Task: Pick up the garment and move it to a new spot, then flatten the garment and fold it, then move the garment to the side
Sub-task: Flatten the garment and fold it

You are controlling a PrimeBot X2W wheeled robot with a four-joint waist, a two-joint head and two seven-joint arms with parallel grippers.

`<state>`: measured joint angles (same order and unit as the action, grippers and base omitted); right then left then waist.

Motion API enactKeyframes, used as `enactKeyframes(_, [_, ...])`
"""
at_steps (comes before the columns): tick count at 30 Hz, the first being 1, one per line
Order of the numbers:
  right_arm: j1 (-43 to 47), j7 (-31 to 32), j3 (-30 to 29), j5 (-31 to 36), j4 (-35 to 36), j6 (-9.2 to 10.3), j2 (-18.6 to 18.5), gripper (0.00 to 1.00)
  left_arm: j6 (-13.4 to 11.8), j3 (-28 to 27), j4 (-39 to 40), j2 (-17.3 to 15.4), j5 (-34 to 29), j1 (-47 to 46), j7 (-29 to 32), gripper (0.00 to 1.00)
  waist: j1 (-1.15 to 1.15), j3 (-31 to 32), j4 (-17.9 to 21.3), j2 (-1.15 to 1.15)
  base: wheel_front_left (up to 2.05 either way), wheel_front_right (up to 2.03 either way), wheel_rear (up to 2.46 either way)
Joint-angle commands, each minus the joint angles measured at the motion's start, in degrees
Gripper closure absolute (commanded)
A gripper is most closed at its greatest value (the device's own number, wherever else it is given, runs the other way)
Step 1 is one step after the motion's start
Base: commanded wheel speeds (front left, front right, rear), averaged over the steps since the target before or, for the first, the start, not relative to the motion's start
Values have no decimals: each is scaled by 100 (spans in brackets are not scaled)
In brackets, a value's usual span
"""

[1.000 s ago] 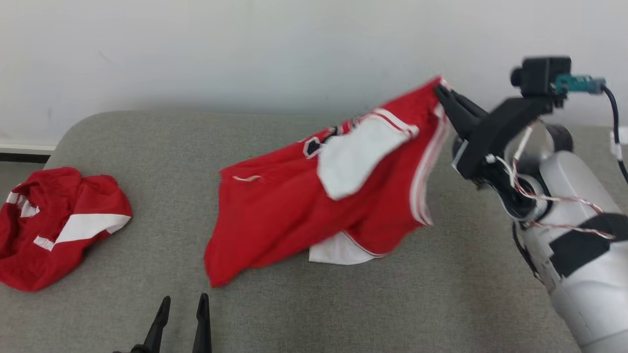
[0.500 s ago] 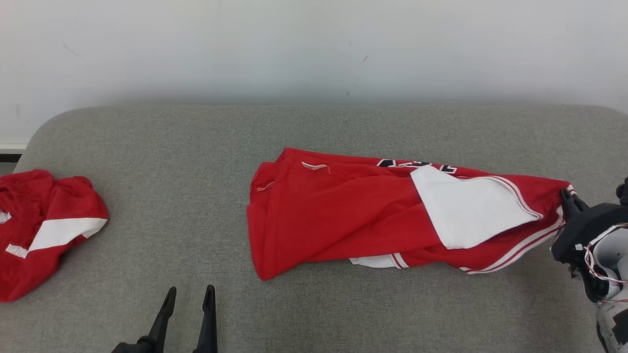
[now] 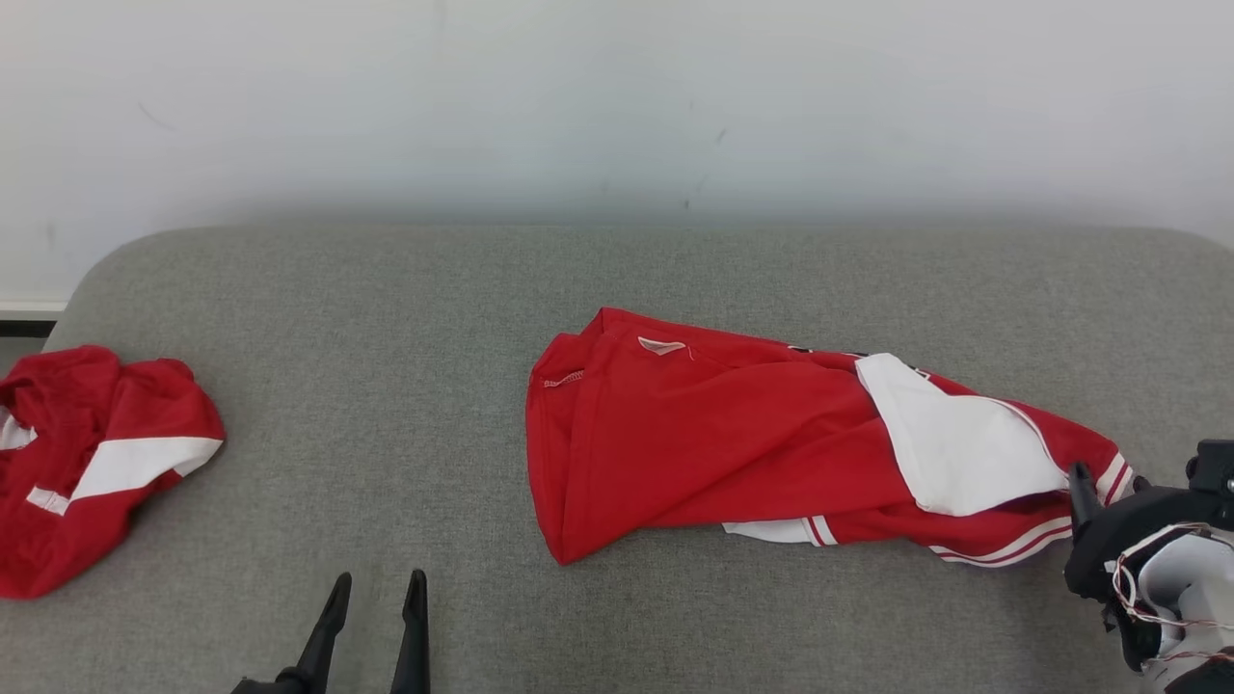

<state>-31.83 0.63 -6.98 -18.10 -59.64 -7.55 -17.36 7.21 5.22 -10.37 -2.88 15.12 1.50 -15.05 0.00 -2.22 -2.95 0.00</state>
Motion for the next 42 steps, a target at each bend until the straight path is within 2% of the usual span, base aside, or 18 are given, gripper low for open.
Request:
enactKeyframes(1, [109, -87, -35, -1, 124, 12, 41, 0, 19, -22, 1, -1, -32, 113, -20, 0, 0, 75, 12, 0, 0, 0, 0])
enactKeyframes(7, [727, -380, 106, 68, 1174, 12, 288, 0, 22, -106, -18, -2, 5, 241, -20, 0, 0, 251, 89, 0, 0, 0, 0])
enactKeyframes(17, [2467, -281, 452, 479, 4052, 12, 776, 0, -1, -227, 90, -1, -18, 374, -20, 0, 0, 460, 158, 0, 0, 0, 0])
enactKeyframes(22, [3205, -404, 755, 635, 5059, 12, 891, 0, -3, -342, 115, -2, -80, 421, -20, 0, 0, 538, 144, 0, 0, 0, 0])
enactKeyframes(26, [3618, -560, 869, 875, 5378, 12, 946, 0, -2, -421, 98, 0, -131, 450, -20, 0, 0, 598, 118, 0, 0, 0, 0])
enactKeyframes(34, [4055, -560, 971, 1093, 5441, 12, 1082, 0, -2, -531, 78, 0, -236, 605, -20, 0, 0, 711, 84, 0, 0, 0, 0])
enactKeyframes(42, [4170, -604, 749, 1133, 5439, 13, 1238, 0, 18, -608, 9, 0, -407, 671, -20, 0, 0, 756, 118, 0, 0, 0, 0])
